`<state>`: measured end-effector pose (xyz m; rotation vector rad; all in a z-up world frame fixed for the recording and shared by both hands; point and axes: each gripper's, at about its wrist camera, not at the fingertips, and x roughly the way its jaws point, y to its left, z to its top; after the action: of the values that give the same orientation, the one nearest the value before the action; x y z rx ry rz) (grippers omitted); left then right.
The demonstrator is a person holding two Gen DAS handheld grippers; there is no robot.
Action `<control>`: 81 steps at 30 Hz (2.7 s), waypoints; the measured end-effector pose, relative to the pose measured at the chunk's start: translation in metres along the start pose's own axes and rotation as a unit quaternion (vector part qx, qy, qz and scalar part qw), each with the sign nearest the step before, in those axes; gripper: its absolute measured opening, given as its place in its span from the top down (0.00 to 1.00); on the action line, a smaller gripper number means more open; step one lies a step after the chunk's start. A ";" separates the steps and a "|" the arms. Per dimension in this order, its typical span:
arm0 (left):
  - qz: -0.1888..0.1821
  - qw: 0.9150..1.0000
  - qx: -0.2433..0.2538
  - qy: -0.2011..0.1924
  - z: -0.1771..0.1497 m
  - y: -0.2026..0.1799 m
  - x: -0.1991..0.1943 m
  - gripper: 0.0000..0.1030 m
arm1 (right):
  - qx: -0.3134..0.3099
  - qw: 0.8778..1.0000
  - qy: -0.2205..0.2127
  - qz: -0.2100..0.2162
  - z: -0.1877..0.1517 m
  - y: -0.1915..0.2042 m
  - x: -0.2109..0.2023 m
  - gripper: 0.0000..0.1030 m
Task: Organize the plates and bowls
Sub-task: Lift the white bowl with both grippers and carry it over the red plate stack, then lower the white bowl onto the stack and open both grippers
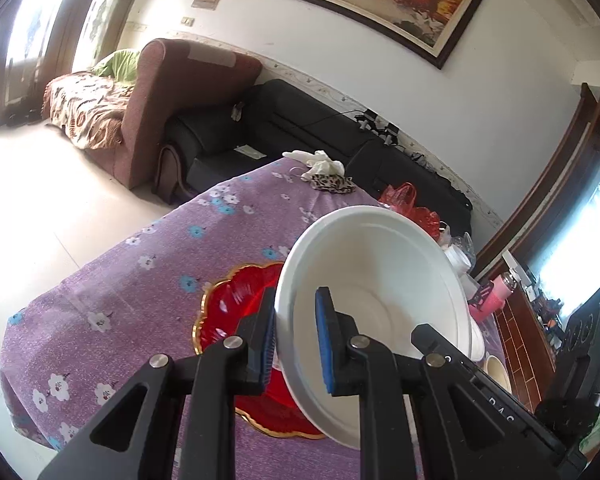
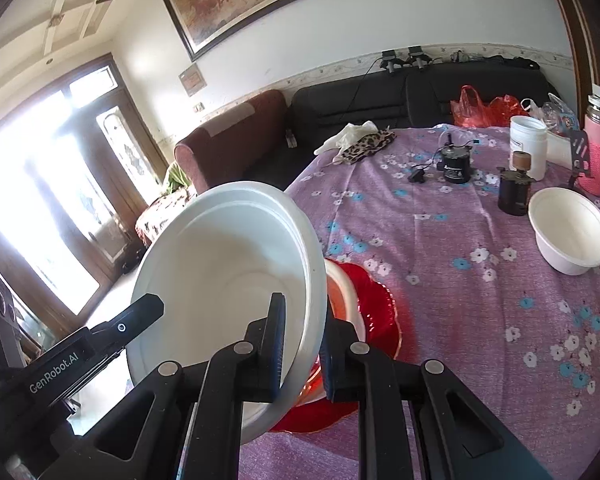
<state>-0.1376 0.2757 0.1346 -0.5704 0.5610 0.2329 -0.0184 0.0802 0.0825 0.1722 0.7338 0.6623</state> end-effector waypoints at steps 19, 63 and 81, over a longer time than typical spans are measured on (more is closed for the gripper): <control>0.016 0.999 -0.020 0.038 0.000 0.028 0.033 0.82 | -0.014 0.999 0.042 -0.028 -0.002 0.008 0.050 0.83; 0.073 0.989 0.116 -0.053 -0.028 -0.065 -0.036 0.18 | 0.071 0.996 -0.040 -0.031 -0.021 -0.060 -0.042 0.34; 0.023 0.970 0.243 0.000 -0.089 -0.173 -0.013 0.15 | 0.165 0.975 -0.089 -0.116 -0.042 -0.213 -0.139 0.34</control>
<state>-0.1255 0.0822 0.1571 -0.0806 0.6056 0.1317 -0.0164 -0.1758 0.0512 0.4387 0.6750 0.2935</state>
